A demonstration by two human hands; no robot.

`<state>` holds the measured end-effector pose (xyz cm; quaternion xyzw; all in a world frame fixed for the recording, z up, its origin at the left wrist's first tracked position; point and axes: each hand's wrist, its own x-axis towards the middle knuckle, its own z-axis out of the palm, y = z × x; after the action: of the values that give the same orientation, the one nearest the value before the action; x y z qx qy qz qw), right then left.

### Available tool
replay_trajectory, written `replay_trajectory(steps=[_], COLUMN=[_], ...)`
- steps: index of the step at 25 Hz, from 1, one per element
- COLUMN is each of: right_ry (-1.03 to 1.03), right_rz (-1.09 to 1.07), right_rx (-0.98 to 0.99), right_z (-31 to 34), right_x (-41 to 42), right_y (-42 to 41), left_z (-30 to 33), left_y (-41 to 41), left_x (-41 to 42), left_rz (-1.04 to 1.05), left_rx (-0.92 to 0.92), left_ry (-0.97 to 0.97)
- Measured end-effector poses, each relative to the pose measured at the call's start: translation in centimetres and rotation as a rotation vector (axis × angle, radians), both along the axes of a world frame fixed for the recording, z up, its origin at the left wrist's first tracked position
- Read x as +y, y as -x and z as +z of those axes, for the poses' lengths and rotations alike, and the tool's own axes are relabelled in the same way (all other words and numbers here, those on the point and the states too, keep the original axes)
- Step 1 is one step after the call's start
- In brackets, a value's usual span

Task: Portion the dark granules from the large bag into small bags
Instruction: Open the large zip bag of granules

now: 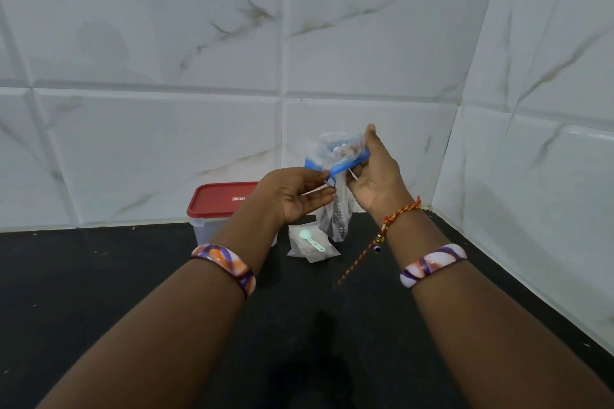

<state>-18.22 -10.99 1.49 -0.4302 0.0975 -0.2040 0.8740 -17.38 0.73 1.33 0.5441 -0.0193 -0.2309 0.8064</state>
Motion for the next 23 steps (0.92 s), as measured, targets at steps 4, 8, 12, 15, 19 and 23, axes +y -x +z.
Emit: replay_trajectory(steps=[4, 8, 12, 15, 19, 23], right_ry=[0.100, -0.273, -0.252, -0.121, 0.009, 0.115], right_rz=[0.128, 0.151, 0.173, 0.157, 0.260, 0.256], right_rx=[0.046, -0.074, -0.014, 0.067, 0.055, 0.101], right_z=[-1.1, -0.6, -1.2, -2.6, -3.3, -4.1], right_x=[-1.1, -1.2, -1.1, -1.3, -0.3, -1.3], right_y=[1.2, 0.4, 0.1, -0.4, -0.4, -1.2], left_z=[-1.2, -2.4, -3.2, -3.1, -1.9, -2.5], left_y=[-0.6, 0.5, -0.2, -1.7, -1.1, -1.5], left_x=[0.2, 0.6, 1.6, 2.9, 2.0, 1.7], left_rz=[0.053, -0.116, -0.085, 0.074, -0.045, -0.001], left_rx=[0.011, -0.024, 0.035, -0.007, -0.114, 0.043], left_ry=[0.162, 0.247, -0.021, -0.198, -0.273, 0.009])
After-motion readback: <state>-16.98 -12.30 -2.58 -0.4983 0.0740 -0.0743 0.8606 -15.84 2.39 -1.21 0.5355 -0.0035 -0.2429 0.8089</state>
